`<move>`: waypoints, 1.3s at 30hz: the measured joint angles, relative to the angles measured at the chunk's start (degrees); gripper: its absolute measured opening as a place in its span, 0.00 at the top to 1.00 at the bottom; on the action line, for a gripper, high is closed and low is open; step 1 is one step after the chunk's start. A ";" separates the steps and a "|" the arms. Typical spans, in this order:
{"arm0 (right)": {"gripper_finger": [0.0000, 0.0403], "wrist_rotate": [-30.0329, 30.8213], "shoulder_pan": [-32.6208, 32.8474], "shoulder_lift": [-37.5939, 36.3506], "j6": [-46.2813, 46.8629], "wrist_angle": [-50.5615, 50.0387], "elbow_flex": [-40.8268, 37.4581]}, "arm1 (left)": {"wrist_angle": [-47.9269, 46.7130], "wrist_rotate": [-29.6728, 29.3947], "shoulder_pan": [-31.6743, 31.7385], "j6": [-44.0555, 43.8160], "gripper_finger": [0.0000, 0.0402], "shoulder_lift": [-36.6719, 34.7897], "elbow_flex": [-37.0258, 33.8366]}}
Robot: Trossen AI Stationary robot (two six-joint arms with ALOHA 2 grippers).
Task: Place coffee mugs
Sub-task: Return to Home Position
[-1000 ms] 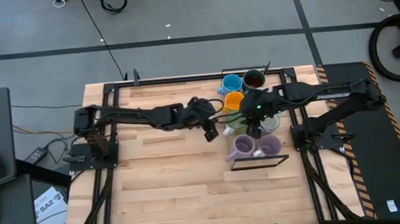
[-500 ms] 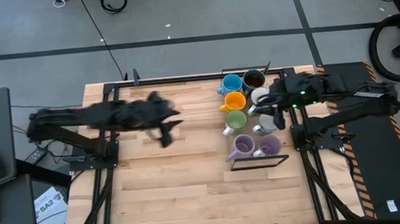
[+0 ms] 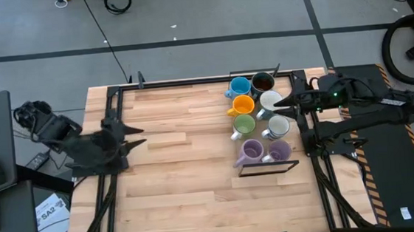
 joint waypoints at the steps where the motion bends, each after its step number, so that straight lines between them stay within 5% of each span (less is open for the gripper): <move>1: 0.68 -0.14 0.00 -0.93 -0.02 1.79 -1.76 | -1.07 -1.74 -2.00 -1.36 0.64 -0.02 0.00; 6: 0.68 -3.26 0.00 -5.30 -1.03 13.23 -11.51 | 1.12 -5.36 -8.49 -3.94 0.64 -0.25 -3.06; 11: 0.68 -7.78 -0.21 -9.50 -2.62 26.41 -20.14 | 13.52 -4.16 -7.85 0.97 0.64 -1.01 -13.01; 23: 0.68 -10.11 -2.40 -17.49 -2.59 27.83 -24.75 | 50.19 26.21 15.07 19.45 0.64 -11.39 -40.04; 39: 0.68 -9.99 -2.40 -33.77 1.68 29.26 -36.39 | 53.19 38.71 33.80 23.10 0.64 -40.52 -59.15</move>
